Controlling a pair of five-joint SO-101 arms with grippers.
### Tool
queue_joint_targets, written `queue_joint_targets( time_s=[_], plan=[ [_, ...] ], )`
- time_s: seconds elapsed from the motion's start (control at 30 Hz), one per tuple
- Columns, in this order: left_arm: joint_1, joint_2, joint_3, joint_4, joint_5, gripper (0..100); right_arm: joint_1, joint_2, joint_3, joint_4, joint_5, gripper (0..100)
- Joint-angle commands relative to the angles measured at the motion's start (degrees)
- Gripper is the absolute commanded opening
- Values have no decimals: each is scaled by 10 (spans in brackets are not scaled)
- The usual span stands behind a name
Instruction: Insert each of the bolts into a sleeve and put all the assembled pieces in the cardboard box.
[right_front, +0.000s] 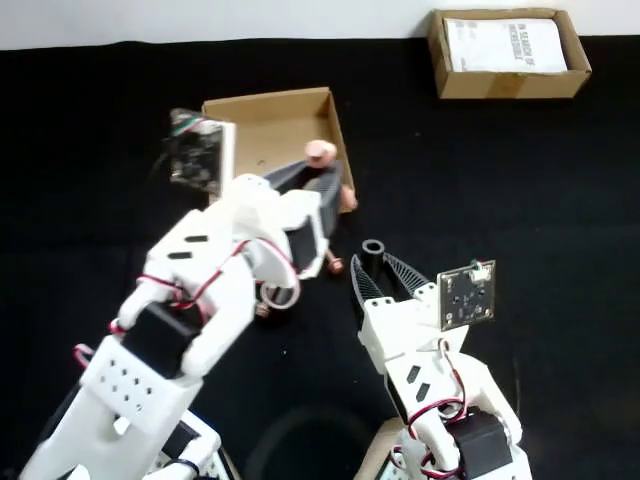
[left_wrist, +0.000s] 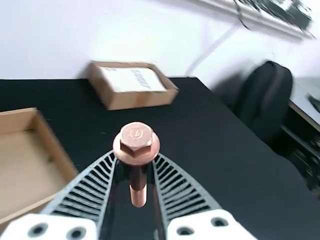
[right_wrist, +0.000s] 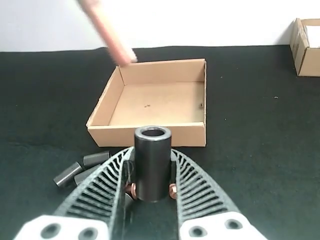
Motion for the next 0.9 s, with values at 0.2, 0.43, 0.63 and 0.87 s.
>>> queue_joint_targets(
  time_s=[0.2,0.43,0.63,0.87],
  plan=[
    [97,36,-46,25,-106,8,-2,-7,-5,-1,-3,7],
    [101,36,-46,57,-109,8,-2,-7,-6,-1,-2,7],
    [101,36,-52,58,-109,8,-2,-7,-6,-1,-2,7],
    [121,59,-37,118,-109,8,-2,-7,-7,-1,-1,7]
  ],
)
